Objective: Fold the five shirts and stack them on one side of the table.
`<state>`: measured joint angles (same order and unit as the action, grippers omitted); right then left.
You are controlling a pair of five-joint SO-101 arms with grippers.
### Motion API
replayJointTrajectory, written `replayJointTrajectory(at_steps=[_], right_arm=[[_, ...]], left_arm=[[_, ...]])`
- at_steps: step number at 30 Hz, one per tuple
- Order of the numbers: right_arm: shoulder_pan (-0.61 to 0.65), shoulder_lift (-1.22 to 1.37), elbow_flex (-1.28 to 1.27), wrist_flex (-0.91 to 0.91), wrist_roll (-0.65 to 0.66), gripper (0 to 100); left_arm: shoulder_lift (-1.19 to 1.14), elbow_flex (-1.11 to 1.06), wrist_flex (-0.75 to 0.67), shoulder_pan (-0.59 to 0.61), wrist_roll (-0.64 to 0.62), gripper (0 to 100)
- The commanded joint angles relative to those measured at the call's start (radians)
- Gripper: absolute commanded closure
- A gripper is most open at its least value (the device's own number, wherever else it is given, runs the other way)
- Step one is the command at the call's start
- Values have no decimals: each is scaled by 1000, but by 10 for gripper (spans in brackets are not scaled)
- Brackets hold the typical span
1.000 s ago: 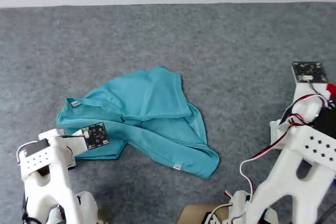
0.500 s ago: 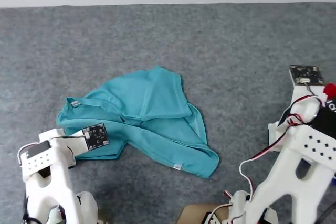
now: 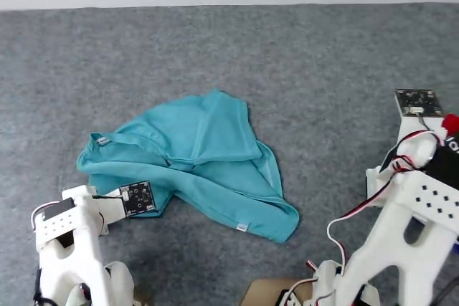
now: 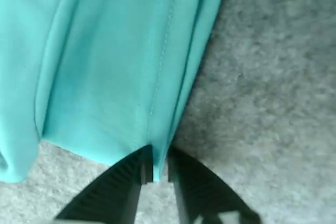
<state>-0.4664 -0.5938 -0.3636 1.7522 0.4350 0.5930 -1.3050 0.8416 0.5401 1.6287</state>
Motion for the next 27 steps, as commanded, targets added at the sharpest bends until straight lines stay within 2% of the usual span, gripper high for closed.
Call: replayJointTrajectory(at_steps=[1, 5, 11, 13, 21, 27], right_arm=[[10, -27, 6, 41, 9, 989], [10, -27, 6, 39, 9, 989], [10, -27, 6, 38, 9, 989], [10, -27, 6, 38, 9, 989], [10, -27, 6, 36, 9, 989], [10, -21, 6, 36, 11, 989]], left_arm=[[25, 13, -41, -14, 29, 996], [26, 70, -6, -12, -41, 995], [20, 335, 322, -28, -78, 995], [17, 394, 384, -37, -121, 995], [15, 337, 405, -86, -160, 990], [15, 321, 405, -87, -233, 905]])
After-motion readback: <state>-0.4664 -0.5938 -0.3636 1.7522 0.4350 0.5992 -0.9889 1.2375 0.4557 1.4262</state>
